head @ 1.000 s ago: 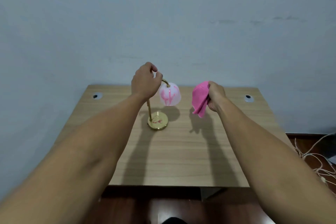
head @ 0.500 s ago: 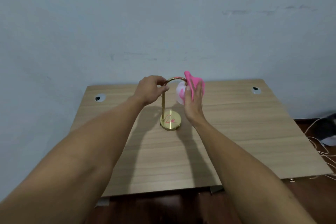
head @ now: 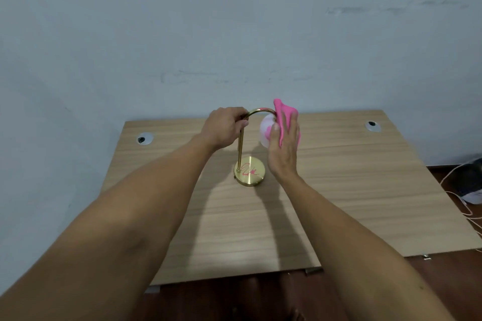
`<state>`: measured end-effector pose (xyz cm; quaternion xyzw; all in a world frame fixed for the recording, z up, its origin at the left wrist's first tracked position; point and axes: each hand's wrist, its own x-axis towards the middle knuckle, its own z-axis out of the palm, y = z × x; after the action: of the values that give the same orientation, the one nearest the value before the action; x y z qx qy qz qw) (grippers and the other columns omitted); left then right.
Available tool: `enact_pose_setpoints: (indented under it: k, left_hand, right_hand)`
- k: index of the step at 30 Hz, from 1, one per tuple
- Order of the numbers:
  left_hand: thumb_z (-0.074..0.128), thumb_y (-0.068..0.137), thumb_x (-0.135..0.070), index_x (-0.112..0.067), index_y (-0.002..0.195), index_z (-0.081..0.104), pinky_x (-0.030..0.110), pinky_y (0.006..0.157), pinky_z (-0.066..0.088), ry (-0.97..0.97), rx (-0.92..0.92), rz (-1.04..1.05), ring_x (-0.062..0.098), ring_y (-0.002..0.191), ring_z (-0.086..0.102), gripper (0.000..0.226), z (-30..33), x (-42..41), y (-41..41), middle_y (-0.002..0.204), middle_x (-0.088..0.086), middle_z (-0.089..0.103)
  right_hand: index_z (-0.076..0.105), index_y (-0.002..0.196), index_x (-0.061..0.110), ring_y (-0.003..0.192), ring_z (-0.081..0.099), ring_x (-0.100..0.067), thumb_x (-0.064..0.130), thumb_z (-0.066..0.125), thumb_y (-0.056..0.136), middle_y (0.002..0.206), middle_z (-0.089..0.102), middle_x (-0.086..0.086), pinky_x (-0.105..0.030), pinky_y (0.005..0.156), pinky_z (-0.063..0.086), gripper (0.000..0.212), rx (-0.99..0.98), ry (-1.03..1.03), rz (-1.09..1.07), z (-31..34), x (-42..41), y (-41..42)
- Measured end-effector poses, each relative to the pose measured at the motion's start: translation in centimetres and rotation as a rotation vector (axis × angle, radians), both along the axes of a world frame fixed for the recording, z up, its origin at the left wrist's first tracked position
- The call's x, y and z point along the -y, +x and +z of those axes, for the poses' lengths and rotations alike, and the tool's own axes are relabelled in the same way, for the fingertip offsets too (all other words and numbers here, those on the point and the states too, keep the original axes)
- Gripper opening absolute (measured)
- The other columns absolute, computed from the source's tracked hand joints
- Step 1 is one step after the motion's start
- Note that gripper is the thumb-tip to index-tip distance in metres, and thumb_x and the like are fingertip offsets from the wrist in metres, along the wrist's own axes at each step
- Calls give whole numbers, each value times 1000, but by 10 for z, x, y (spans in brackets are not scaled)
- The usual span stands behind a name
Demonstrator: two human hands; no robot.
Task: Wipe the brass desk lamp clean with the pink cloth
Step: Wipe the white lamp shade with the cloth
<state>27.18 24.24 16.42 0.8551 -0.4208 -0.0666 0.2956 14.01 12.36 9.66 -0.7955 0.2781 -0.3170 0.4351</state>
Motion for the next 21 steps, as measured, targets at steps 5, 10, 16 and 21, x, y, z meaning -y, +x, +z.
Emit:
enact_pose_setpoints:
  k: [5, 10, 16, 21]
  left_hand:
    - [60, 97, -19, -13, 97, 71, 47, 88, 52, 27, -46, 1, 35, 88, 66, 12, 6, 1, 2, 89, 10, 74]
    - [60, 97, -17, -11, 97, 71, 47, 88, 53, 20, -58, -4, 38, 90, 65, 12, 5, -2, 1, 89, 12, 74]
    - [59, 97, -16, -12, 95, 69, 47, 84, 53, 13, -54, -7, 36, 86, 63, 12, 7, -2, 3, 87, 12, 73]
    - [60, 97, -17, -14, 93, 69, 44, 83, 54, 24, -60, 1, 35, 86, 65, 11, 6, -5, 6, 85, 11, 73]
  right_hand:
    - [40, 153, 34, 150, 32, -16, 45, 26, 106, 160, 38, 4, -50, 122, 31, 50, 128, 326, -178, 16, 0, 24]
    - [26, 157, 43, 151, 26, -10, 37, 29, 110, 161, 32, 11, -46, 125, 19, 47, 25, -114, -70, 5, -1, 10]
    - [6, 163, 28, 159, 3, -11, 40, 29, 111, 172, 4, 7, -48, 129, 12, 59, 68, 98, -97, -22, -15, -5]
    - [10, 163, 26, 158, 2, -11, 47, 21, 109, 172, 9, 7, -45, 130, 7, 59, -18, 4, -35, 3, 5, 20]
